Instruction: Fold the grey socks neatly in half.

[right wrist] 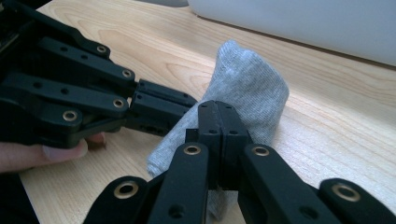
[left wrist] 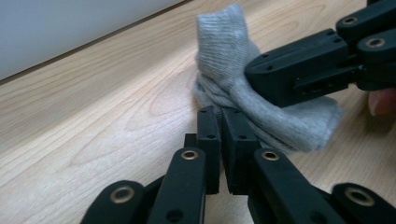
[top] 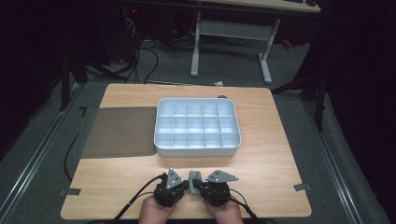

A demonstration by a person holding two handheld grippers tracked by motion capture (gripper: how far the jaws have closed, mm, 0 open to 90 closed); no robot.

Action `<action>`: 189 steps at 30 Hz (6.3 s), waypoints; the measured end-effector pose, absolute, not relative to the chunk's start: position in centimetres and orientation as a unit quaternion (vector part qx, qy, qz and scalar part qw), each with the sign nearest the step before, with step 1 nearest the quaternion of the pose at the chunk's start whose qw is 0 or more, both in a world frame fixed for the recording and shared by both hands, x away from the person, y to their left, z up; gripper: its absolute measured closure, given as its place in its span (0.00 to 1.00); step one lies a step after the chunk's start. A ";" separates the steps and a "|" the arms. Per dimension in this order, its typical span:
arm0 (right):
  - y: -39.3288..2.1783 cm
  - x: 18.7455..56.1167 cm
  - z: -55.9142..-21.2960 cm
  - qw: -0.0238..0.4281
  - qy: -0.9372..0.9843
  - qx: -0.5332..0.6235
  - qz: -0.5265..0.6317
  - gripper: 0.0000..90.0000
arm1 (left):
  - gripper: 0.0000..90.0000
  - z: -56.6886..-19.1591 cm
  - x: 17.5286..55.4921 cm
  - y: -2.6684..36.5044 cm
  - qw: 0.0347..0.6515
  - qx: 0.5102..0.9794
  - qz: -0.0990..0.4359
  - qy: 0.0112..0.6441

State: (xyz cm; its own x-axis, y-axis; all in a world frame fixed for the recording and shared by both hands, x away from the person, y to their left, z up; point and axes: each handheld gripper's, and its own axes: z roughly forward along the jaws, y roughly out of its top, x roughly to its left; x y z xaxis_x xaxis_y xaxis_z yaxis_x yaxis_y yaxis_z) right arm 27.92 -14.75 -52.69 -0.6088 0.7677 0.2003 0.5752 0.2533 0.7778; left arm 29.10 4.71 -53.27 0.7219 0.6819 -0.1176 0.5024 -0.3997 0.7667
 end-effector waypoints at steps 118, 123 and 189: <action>-15.5 30.8 -52.3 -0.025 0.801 0.454 0.390 0.61 | 1.00 -53.4 29.6 5.7 0.423 0.828 0.081 0.360; -15.5 31.0 -52.4 -0.046 0.799 0.455 0.391 0.67 | 1.00 -53.4 29.8 5.5 0.419 0.832 0.082 0.354; -24.3 32.3 -47.0 0.114 0.865 0.446 0.200 0.79 | 0.50 -52.5 30.4 15.3 0.432 0.792 0.176 0.395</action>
State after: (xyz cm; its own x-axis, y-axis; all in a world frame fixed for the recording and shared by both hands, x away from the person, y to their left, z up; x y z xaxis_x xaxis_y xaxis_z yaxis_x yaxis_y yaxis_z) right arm 32.30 -24.31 -46.95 -0.5760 0.8172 -0.0193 0.7258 0.5222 0.4479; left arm 30.41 15.32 -52.54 0.6266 0.7769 -0.0627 0.4733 -0.3153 0.8225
